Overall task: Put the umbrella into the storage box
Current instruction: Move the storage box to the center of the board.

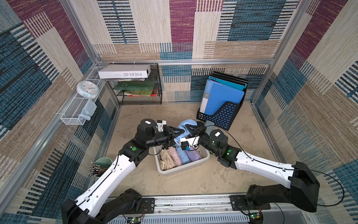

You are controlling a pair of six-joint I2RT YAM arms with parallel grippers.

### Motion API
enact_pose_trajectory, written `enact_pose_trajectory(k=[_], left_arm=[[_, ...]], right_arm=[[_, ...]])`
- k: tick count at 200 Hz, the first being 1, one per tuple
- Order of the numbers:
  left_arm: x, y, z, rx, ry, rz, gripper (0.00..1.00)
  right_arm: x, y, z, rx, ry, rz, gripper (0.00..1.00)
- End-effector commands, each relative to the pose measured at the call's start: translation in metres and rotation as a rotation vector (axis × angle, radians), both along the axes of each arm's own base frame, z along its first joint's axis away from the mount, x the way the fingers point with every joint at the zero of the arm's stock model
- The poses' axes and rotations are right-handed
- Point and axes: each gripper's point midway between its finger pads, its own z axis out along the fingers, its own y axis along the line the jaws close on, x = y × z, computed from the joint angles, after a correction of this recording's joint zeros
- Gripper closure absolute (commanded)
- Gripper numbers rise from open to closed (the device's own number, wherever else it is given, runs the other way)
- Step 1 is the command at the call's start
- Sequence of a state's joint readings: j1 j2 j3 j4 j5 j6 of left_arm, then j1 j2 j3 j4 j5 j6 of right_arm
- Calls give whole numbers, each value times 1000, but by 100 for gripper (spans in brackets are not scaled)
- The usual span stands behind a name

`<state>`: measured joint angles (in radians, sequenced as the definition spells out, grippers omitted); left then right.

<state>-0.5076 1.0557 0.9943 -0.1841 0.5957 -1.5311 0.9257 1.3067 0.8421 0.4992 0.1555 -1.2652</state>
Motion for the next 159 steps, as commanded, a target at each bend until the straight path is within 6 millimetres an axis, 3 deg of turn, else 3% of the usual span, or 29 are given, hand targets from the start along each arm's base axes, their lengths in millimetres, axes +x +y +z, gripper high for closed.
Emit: enact_pose_trajectory(k=[1, 10, 18, 43, 77, 119, 159], left_arm=[[-1, -3, 17, -42, -56, -18, 58], [1, -1, 20, -39, -72, -4, 38], [2, 1, 22, -34, -86, 5, 25], [13, 16, 23, 31, -125, 100, 1], [18, 60, 6, 207, -128, 290, 0], [7, 105, -16, 489, -169, 375, 1], [-17, 139, -60, 811, -155, 291, 2]], right_arm=[[-3, -1, 7, 64, 37, 5, 83], [-5, -4, 4, 73, 74, 1, 86], [-8, -6, 1, 86, 118, -2, 88], [-20, -16, -12, 137, 286, -12, 91], [-40, -32, -33, 224, 591, -49, 92], [-62, -35, -33, 383, 1061, -153, 91], [-52, -43, -52, 392, 1306, -481, 95]])
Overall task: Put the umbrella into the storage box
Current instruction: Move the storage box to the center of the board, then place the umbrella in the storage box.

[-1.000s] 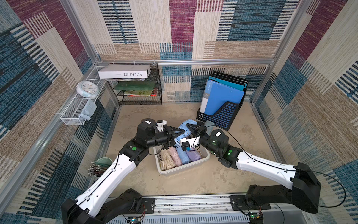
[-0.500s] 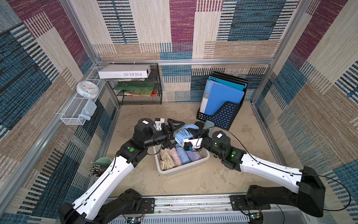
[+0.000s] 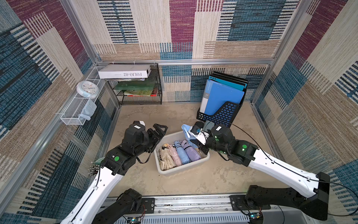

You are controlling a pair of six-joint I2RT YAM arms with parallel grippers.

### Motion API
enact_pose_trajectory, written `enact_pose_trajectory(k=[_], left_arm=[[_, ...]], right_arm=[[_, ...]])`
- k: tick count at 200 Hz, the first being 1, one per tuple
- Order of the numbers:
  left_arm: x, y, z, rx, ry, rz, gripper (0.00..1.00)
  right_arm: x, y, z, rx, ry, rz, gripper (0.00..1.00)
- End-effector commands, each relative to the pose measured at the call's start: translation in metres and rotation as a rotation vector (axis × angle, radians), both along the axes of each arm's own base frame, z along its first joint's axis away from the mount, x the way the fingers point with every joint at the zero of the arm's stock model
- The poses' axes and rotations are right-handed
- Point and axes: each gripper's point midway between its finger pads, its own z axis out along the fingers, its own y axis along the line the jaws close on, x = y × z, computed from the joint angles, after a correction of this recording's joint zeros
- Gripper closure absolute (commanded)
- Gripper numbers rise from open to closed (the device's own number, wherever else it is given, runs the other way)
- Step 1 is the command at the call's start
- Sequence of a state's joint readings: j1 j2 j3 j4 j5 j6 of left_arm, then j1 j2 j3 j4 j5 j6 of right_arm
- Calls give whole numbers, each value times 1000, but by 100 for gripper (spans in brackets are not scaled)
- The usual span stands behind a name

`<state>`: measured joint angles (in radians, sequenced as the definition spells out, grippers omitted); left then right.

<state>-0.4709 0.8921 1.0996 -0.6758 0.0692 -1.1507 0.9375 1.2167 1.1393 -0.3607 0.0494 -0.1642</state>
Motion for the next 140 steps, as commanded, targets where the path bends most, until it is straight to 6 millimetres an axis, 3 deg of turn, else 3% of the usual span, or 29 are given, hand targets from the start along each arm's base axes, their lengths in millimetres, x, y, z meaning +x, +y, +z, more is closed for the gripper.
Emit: enact_pose_trajectory(k=[1, 34, 74, 140], left_arm=[[-18, 32, -42, 281, 84, -19, 2], [-33, 38, -81, 372, 175, -79, 10], [-38, 27, -106, 357, 233, -141, 16], [-38, 26, -138, 380, 283, -159, 32]], right_arm=[[-3, -17, -32, -78, 288, -196, 95], [8, -29, -58, -306, 415, -346, 95], [18, -44, -87, -594, 483, -466, 95], [17, -56, -125, -730, 539, -545, 97]])
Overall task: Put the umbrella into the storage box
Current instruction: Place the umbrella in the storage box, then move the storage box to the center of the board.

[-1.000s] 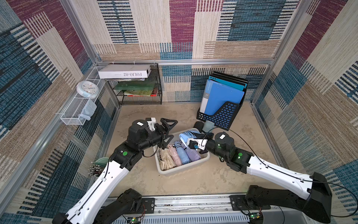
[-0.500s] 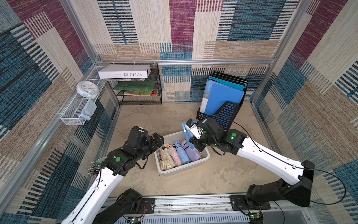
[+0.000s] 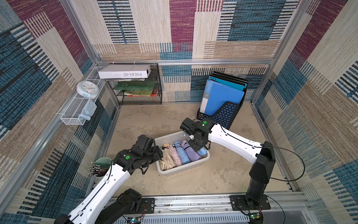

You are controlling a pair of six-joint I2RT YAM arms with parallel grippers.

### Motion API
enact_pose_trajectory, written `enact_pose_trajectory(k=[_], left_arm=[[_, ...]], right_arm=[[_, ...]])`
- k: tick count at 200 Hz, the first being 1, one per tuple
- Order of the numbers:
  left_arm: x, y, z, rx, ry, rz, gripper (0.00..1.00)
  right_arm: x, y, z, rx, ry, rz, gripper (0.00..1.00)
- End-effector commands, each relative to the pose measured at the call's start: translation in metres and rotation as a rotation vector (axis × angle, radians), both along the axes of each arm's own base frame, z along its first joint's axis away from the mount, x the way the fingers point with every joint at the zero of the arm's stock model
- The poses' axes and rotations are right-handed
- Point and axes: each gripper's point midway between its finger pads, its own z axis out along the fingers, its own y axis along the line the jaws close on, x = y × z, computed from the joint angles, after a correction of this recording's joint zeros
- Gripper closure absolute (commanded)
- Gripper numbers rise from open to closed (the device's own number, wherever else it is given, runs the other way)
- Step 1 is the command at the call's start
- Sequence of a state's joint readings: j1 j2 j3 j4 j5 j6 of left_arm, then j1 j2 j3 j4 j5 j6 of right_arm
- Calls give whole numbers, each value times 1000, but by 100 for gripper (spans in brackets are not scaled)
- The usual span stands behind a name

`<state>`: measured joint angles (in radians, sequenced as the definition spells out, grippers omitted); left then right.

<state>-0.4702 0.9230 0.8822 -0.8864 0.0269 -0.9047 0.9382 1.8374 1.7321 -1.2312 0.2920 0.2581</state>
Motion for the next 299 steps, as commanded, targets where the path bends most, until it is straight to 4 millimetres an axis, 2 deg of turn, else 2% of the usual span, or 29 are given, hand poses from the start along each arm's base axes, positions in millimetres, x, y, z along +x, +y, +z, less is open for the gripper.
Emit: enact_pose_trajectory(k=[1, 40, 70, 80, 99, 108, 128, 171, 203, 220, 238, 262, 285, 299], left_arm=[[5, -5, -4, -9, -14, -19, 32], [7, -6, -17, 5, 5, -27, 40], [8, -6, -25, 18, 25, -29, 46], [9, -6, -27, 24, 26, -30, 48], [11, -5, -29, 34, 29, -29, 49], [11, -5, -30, 38, 33, -29, 49], [12, -5, -33, 47, 38, -31, 51], [16, -5, -42, 72, 56, -41, 60], [14, 4, -47, 135, 75, -43, 76], [9, 15, -47, 181, 81, -41, 85], [3, 27, -46, 218, 88, -39, 92], [-5, 42, -45, 248, 93, -27, 96], [-9, 51, -43, 261, 87, -19, 98], [-13, 58, -41, 277, 88, -12, 99]], right_arm=[[-7, -20, -11, -95, 34, -36, 97], [-13, -18, -44, -114, 106, -37, 98], [-13, -3, -60, -37, 161, -49, 94], [-11, 1, -64, -23, 170, -55, 87], [-6, 6, -65, 1, 166, -67, 58], [-4, 8, -60, 19, 153, -70, 48], [2, 14, -38, 80, 108, -73, 38], [12, 14, 12, 202, -3, -111, 37], [35, -4, 43, 342, -147, -241, 36], [52, -21, 56, 421, -240, -338, 30], [68, -41, 60, 514, -314, -460, 24], [84, -61, 45, 611, -374, -630, 21], [91, -70, 11, 610, -351, -763, 18], [98, -69, -8, 586, -326, -791, 17]])
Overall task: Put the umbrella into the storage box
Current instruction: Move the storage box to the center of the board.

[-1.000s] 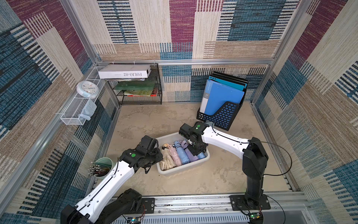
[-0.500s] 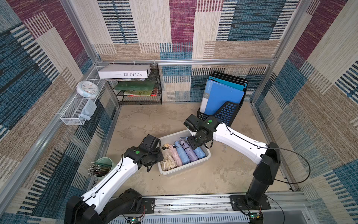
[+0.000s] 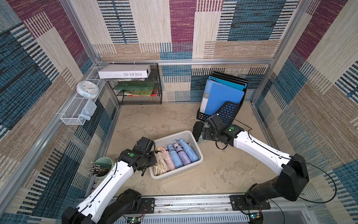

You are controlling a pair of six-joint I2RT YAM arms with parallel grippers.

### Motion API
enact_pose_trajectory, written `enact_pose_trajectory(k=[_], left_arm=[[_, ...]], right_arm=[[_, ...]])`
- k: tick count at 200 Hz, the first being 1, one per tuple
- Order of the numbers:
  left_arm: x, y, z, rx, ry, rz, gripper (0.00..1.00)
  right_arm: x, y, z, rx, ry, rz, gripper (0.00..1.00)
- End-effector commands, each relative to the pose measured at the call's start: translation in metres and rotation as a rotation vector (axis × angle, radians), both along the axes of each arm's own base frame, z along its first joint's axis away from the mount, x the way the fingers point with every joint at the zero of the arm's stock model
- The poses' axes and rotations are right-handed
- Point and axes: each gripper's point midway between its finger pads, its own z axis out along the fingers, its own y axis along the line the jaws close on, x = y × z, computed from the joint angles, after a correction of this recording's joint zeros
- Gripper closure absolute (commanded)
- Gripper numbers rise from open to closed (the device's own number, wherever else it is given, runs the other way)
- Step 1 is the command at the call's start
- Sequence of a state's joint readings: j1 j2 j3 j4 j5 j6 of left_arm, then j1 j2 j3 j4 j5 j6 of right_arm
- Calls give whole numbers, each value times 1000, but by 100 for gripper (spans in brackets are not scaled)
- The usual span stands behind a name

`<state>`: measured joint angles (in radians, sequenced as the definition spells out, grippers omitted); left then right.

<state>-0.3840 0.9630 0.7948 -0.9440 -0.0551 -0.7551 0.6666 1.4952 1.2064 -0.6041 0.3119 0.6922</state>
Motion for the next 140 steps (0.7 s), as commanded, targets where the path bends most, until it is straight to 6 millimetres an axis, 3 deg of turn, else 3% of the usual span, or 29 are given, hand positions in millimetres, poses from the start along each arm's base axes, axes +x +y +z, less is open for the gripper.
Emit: enact_pose_trajectory(k=[1, 41, 101, 140], left_arm=[[-1, 16, 5, 70, -26, -7, 99], [-4, 22, 6, 60, -34, 9, 100], [2, 15, 8, 8, -91, 11, 100], [2, 14, 6, -8, -101, 10, 100]], right_arm=[[23, 7, -11, 93, -33, -122, 16], [45, 9, -55, 77, 38, -147, 15], [81, -6, -92, -56, 93, -163, 14], [99, -8, -104, -74, 97, -171, 16]])
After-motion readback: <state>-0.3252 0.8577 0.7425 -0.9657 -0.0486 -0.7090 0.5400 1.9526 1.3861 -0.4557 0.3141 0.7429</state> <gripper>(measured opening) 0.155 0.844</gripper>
